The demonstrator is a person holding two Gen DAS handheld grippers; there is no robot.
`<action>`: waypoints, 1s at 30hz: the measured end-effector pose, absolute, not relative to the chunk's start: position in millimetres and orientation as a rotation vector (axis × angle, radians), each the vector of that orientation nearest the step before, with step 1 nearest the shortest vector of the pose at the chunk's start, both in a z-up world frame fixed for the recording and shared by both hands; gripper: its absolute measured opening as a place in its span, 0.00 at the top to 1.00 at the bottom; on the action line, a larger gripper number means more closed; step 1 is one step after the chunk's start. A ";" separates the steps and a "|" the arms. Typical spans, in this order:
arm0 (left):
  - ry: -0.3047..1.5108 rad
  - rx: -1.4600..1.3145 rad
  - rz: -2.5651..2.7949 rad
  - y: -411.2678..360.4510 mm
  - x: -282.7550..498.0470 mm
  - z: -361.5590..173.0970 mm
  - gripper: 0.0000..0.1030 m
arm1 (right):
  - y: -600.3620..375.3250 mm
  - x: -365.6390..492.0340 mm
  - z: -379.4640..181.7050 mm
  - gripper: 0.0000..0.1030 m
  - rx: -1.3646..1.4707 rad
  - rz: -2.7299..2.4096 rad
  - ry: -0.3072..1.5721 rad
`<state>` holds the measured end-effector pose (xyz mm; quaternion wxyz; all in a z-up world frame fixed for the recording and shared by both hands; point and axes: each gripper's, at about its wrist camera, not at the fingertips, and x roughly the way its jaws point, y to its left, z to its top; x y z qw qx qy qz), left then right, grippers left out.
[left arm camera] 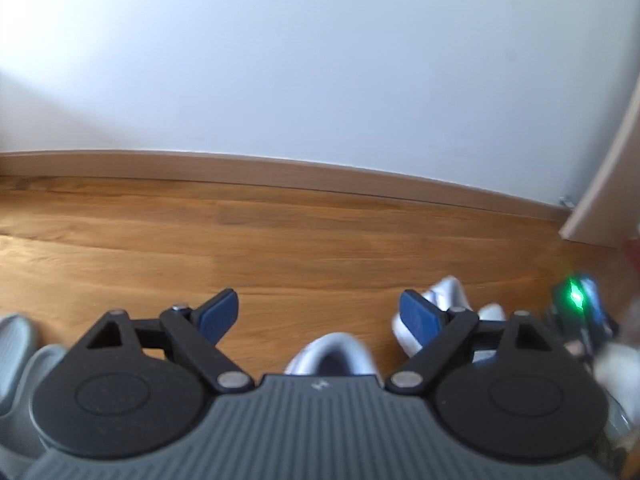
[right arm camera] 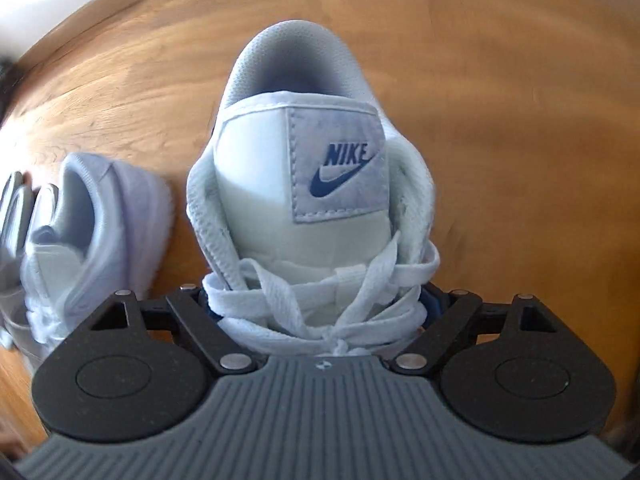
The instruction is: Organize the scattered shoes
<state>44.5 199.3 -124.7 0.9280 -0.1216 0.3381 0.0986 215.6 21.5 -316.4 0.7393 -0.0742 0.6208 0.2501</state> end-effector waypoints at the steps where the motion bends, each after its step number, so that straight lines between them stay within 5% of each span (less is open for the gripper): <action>1: 0.701 -0.256 0.213 201.5 44.0 -123.9 0.15 | 29.3 201.0 -320.2 0.15 -0.160 0.550 1.376; 9: 0.725 -0.272 0.221 195.5 27.6 -115.0 0.15 | 60.3 121.2 -328.8 0.00 -0.187 0.527 1.283; 18: 0.744 -0.308 0.200 202.5 15.2 -129.0 0.15 | 42.4 110.0 -333.6 0.11 -0.170 0.673 1.219; 30: 0.791 -0.313 0.183 204.7 7.5 -135.6 0.15 | 36.5 125.8 -329.0 0.08 -0.034 0.695 1.264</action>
